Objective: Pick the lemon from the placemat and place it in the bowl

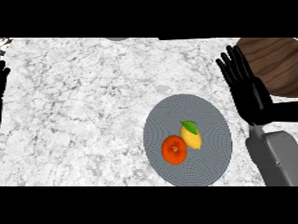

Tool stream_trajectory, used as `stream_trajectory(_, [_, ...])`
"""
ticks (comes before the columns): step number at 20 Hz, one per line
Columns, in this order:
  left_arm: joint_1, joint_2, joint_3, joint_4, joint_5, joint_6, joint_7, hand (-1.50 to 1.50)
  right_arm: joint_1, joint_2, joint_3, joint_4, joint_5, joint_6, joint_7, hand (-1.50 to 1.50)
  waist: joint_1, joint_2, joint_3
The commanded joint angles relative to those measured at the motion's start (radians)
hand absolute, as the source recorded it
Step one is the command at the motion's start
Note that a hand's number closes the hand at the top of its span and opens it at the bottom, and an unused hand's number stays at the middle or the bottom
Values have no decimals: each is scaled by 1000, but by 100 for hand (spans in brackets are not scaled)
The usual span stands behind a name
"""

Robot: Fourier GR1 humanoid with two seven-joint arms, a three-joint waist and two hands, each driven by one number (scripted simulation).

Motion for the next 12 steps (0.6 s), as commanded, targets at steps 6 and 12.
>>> stream_trajectory(6, [-81,-40,-104,-21,-41,-37,-22,0,-107,-32,198,111,-171,617,37,150,114,16,-23])
stream_trajectory(12, [-55,-115,-178,-8,-67,-18,-11,0,-155,-164,54,437,-20,772,-310,-150,99,5,-25])
